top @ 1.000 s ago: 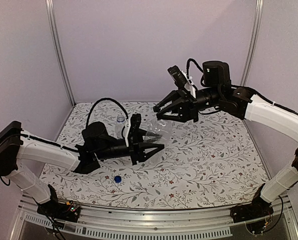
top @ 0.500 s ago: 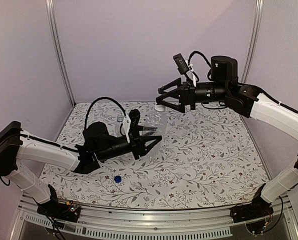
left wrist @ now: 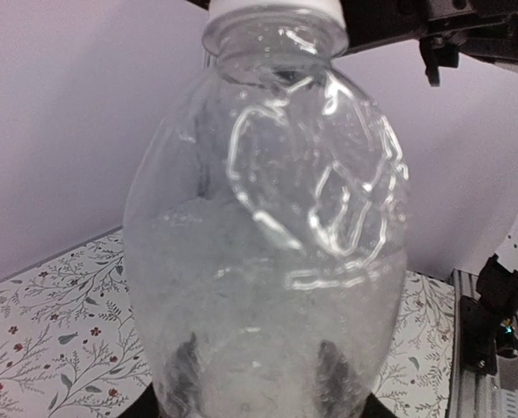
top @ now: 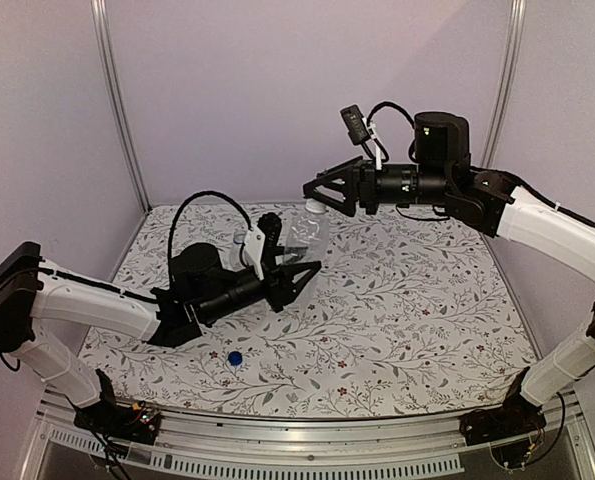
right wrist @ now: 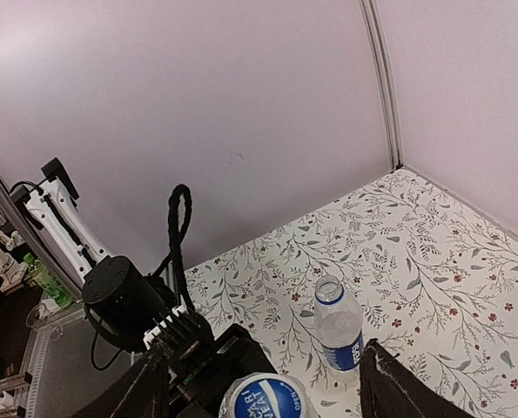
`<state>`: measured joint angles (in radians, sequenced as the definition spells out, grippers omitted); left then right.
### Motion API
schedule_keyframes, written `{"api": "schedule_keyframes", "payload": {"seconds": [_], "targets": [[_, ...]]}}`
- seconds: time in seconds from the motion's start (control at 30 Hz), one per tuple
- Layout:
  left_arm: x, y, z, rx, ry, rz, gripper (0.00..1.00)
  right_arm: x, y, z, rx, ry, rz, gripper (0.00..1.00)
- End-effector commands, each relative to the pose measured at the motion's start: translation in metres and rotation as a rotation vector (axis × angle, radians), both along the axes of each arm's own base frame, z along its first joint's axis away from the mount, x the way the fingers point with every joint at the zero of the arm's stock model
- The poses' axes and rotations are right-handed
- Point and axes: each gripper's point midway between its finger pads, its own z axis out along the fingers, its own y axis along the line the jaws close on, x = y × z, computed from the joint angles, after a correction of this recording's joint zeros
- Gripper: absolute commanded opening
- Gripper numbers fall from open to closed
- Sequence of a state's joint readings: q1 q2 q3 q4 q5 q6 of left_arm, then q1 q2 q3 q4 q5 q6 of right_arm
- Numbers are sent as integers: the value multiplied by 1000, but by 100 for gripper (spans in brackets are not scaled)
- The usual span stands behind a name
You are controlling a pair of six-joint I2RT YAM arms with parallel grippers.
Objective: Unscrew the bottle caps
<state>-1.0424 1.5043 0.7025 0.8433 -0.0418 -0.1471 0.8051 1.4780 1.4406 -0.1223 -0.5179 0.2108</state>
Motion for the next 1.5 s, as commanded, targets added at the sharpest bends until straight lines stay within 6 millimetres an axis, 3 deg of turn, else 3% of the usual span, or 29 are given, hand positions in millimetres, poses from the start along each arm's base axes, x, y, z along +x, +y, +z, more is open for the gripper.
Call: {"api": "schedule_keyframes", "payload": {"seconds": [0.0,0.33,0.73,0.87,1.03,1.27,1.47], "targets": [[1,-1,15,-23,-20,21,30,2,4,-11,-25,26,-10,72],[1,3,19,-27,-26,32,30,4,8,-28,-54,53,2,67],[0,6,18,-29,-23,36,30,0,12,-31,-52,65,35,45],[-1,6,18,-29,-24,37,30,-3,14,-31,-47,69,56,32],[-1,7,18,-30,-24,38,30,-4,13,-28,-41,59,62,0],[-15,4,19,-35,-56,-40,30,-14,13,-17,-25,-6,128,0],[-45,-4,24,-52,-99,-225,30,-32,8,-6,5,-99,280,0]]}}
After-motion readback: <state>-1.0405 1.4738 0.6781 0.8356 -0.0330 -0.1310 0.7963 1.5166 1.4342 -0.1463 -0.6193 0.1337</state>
